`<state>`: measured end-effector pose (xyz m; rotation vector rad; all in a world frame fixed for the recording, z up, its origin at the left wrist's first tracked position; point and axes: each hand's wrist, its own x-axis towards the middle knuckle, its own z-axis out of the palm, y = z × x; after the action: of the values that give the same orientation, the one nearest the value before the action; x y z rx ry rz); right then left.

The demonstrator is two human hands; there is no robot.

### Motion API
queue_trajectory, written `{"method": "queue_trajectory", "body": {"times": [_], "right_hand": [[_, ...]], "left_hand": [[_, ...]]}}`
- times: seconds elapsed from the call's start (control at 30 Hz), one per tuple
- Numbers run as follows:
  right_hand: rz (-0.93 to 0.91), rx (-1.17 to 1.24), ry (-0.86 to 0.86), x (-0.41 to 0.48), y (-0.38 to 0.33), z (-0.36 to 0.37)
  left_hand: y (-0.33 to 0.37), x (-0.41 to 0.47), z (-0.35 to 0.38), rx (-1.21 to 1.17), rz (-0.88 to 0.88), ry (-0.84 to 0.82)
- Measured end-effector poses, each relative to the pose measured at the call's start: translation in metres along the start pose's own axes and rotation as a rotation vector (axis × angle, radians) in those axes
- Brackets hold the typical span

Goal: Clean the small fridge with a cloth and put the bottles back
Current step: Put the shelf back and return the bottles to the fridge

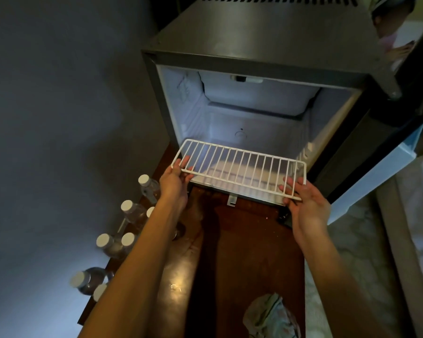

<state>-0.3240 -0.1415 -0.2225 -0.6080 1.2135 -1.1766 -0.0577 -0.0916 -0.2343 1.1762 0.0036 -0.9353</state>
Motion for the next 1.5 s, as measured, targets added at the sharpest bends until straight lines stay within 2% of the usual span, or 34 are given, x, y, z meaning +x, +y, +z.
{"method": "queue_trajectory", "body": {"times": [0.43, 0.9, 1.07, 1.33, 1.5], "right_hand": [[-0.022, 0.038, 0.094, 0.01, -0.002, 0.028], [-0.048, 0.258, 0.182, 0.014, 0.002, 0.043], [-0.074, 0.197, 0.152, 0.002, 0.013, 0.033], [0.024, 0.222, 0.177, -0.008, 0.029, 0.021], [-0.028, 0.206, 0.187, 0.007, 0.02, 0.029]], "left_hand": [[0.005, 0.021, 0.008, 0.037, -0.043, 0.0], [0.003, 0.034, 0.024, 0.047, -0.064, -0.033], [0.002, 0.04, 0.017, 0.05, -0.068, -0.036], [0.002, 0.041, 0.011, 0.068, -0.035, -0.041], [0.006, 0.037, 0.015, 0.089, -0.033, -0.063]]}}
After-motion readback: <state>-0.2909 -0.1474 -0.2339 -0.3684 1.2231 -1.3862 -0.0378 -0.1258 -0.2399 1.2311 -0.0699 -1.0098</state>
